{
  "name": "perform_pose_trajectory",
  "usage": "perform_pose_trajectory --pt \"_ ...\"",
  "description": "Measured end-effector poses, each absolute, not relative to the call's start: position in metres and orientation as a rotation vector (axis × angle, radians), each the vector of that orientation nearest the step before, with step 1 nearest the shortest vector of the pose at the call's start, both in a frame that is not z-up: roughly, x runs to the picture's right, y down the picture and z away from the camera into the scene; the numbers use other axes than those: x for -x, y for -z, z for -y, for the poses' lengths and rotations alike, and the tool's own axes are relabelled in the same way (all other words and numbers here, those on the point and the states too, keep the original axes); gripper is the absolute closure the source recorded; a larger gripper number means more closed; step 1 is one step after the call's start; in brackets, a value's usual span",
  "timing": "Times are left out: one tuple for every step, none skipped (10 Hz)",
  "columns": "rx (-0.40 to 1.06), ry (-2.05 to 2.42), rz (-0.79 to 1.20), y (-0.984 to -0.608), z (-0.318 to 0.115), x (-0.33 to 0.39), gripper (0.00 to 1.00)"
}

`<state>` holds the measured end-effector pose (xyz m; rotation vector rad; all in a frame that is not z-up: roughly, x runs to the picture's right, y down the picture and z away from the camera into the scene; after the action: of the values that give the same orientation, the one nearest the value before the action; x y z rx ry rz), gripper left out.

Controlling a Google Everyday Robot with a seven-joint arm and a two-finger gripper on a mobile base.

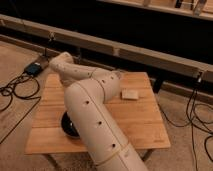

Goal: Place the eraser on the white sponge

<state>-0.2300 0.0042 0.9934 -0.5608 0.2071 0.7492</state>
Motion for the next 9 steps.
perform_pose_trajectory --pt "0.561 -0.745 -0.203 -0.996 -0.003 0.230 0.35" --pt "0.561 -0.742 -0.198 -1.000 -0.002 0.229 0.35" --pt "0.562 -0.741 -0.195 -1.002 -0.002 0.228 0.35" --pt "0.566 -0.740 -0.191 -1.006 -0.002 0.228 0.35" --pt "0.569 -0.739 -0.189 -1.009 -0.003 0.227 0.35" --pt "0.570 -0.737 -0.188 -1.012 -0.004 0.227 0.35" --pt "0.575 -0.733 -0.192 -1.014 -0.005 0.226 0.35" --pt "0.579 -0.730 -0.194 -1.017 -0.006 0.226 0.39" --pt "0.583 -0.729 -0.196 -1.018 -0.007 0.226 0.46"
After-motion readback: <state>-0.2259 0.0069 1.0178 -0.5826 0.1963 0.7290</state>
